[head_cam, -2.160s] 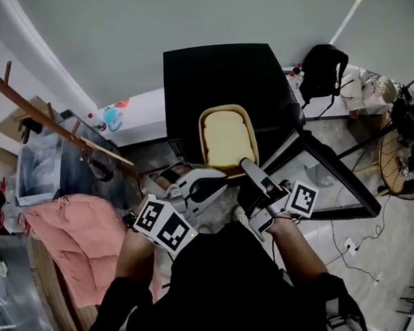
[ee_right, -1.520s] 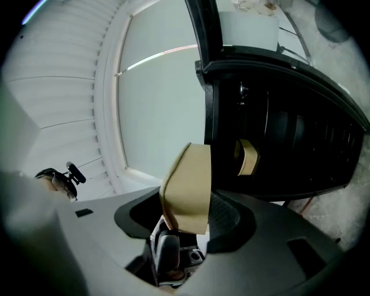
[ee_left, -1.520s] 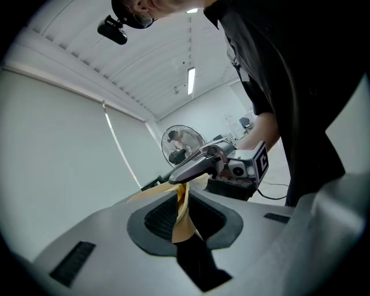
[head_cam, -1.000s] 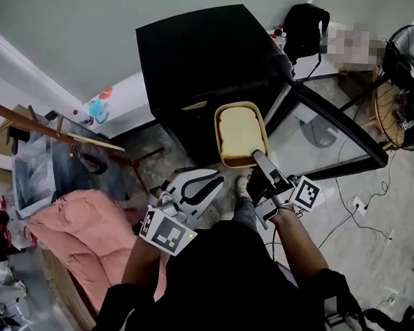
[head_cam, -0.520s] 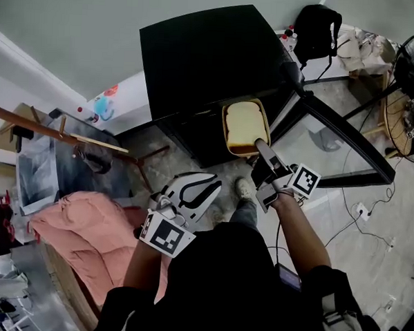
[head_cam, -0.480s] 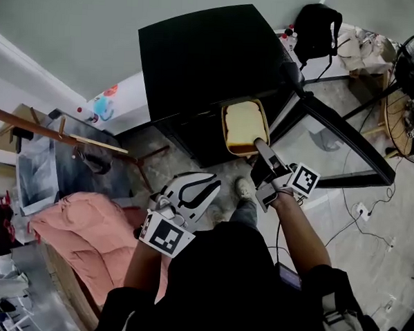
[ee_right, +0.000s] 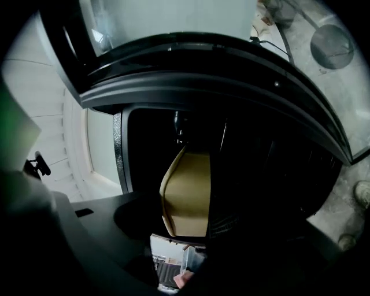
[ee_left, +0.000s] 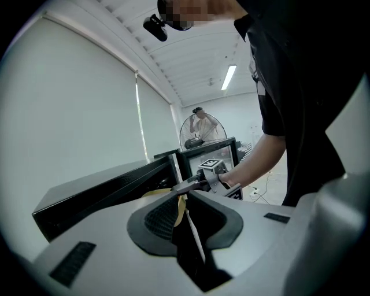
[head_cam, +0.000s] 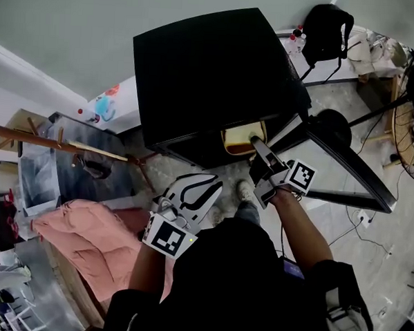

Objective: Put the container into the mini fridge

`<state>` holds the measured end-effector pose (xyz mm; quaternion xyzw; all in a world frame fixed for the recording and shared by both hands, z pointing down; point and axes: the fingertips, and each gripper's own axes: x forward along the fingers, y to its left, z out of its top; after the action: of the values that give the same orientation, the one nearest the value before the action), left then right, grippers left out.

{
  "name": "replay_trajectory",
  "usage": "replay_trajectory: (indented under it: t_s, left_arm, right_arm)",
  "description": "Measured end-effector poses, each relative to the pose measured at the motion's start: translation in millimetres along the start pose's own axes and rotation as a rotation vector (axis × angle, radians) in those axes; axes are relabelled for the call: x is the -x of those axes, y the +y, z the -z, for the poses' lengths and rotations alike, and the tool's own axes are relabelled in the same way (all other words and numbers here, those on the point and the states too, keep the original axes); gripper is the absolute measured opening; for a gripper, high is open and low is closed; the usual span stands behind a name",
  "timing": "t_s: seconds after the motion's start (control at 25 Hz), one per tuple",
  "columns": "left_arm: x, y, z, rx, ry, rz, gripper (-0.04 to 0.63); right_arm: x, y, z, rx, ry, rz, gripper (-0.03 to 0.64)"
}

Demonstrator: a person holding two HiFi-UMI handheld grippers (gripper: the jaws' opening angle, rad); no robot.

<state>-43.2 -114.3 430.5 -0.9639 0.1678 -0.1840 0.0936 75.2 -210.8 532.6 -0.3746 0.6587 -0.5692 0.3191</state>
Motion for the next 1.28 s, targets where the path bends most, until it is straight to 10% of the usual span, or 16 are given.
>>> replay_trajectory:
  t_s: [1.28]
  left_arm:
    - [16,-22,24,0.045,0.066,0.016,0.066]
  right_arm:
    - [-17,-25,-8,0.099,-0.076,0.031,0.325]
